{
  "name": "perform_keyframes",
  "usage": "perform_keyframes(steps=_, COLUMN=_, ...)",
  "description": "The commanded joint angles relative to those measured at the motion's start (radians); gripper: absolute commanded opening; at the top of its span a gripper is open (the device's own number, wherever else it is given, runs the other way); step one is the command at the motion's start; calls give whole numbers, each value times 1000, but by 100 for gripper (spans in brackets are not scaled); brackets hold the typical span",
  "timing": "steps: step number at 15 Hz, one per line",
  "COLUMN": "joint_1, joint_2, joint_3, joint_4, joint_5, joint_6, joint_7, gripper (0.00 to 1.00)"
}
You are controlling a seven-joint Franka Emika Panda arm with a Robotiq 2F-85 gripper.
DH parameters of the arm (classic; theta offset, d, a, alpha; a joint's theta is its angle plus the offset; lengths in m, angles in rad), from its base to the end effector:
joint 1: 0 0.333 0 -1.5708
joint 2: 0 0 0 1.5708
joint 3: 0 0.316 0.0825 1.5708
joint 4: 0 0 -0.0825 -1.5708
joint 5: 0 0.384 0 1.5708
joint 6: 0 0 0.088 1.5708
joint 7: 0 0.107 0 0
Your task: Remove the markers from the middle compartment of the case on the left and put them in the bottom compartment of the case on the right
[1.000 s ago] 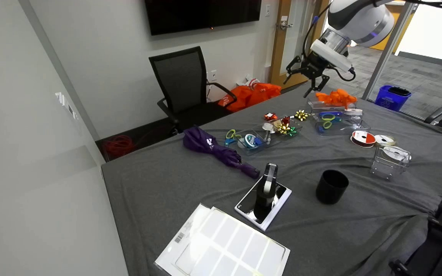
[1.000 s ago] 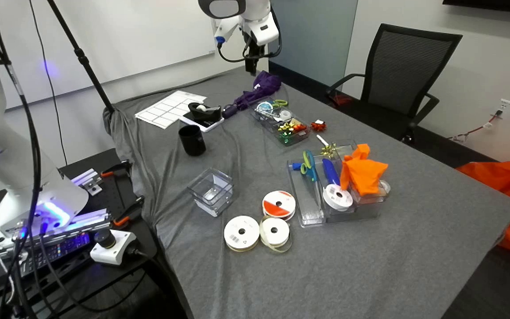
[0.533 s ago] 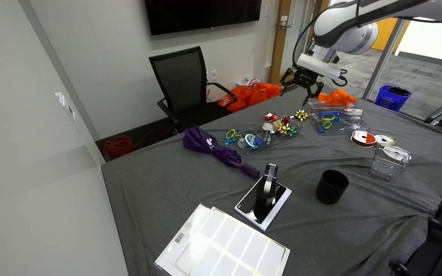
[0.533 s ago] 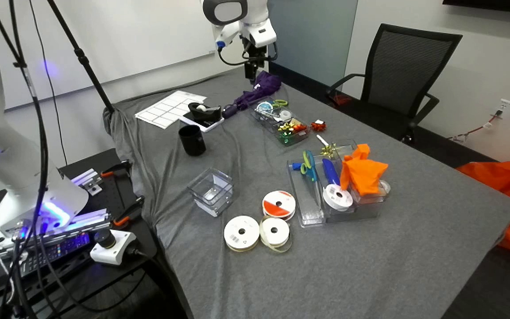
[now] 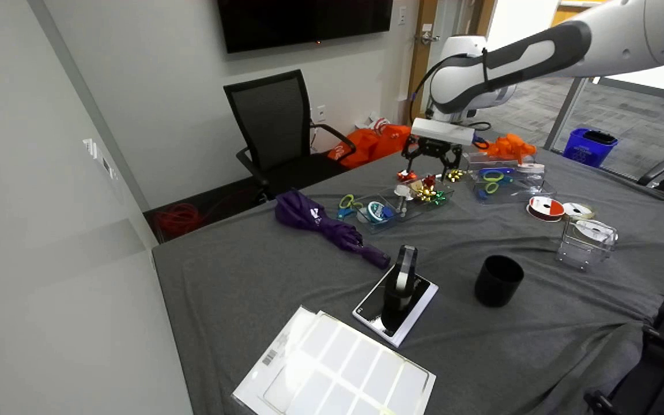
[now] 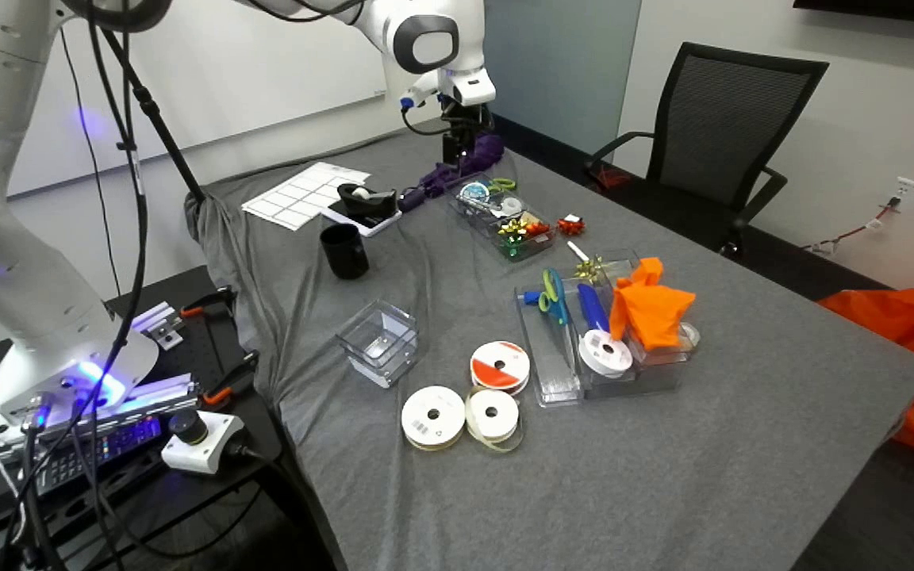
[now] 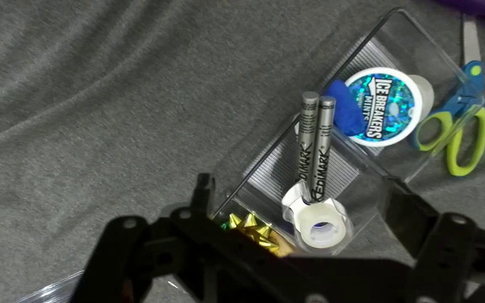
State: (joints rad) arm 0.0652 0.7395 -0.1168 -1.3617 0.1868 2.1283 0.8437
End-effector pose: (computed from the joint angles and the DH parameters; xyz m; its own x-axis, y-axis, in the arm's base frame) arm 0.7382 -0.0112 0.2859 0.5743 -0.8176 -0.0418 -0.8177 -0.5704 -0.0776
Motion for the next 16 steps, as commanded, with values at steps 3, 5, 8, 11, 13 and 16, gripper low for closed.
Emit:
perform_keyframes(steps=3, joint_1=17, joint_2=201, joint_3=-7, joint_4=269, joint_5=-93, joint_6=-140, joint_7=102, gripper=100)
perform_keyframes(steps=5, joint_1=15, joint_2=247, joint_3=-4, joint_4=326, joint_5=-108, joint_6=-154, joint_7=110, gripper=100)
perform_keyframes(steps=8, joint_1=11, joint_2=305, joint_3=-4, joint_4=386, joint_5=-125, joint_6=-143, joint_7=105, gripper=100)
perform_keyframes(steps=11, joint_1=5, joint_2=346, joint_3=2, joint_4=418, joint_5=-128, joint_6=-124, joint_7=84, gripper=100)
perform_keyframes(steps=13, joint_1=0, joint_2=364, joint_3=10, joint_4=432, joint_5=-120, joint_6=-130, joint_7=78, gripper=100)
perform_keyframes(steps=16, joint_1=-1, joint_2=380, joint_3=17, joint_4=440, joint_5=-111, joint_6=-119, joint_7=82, gripper=100)
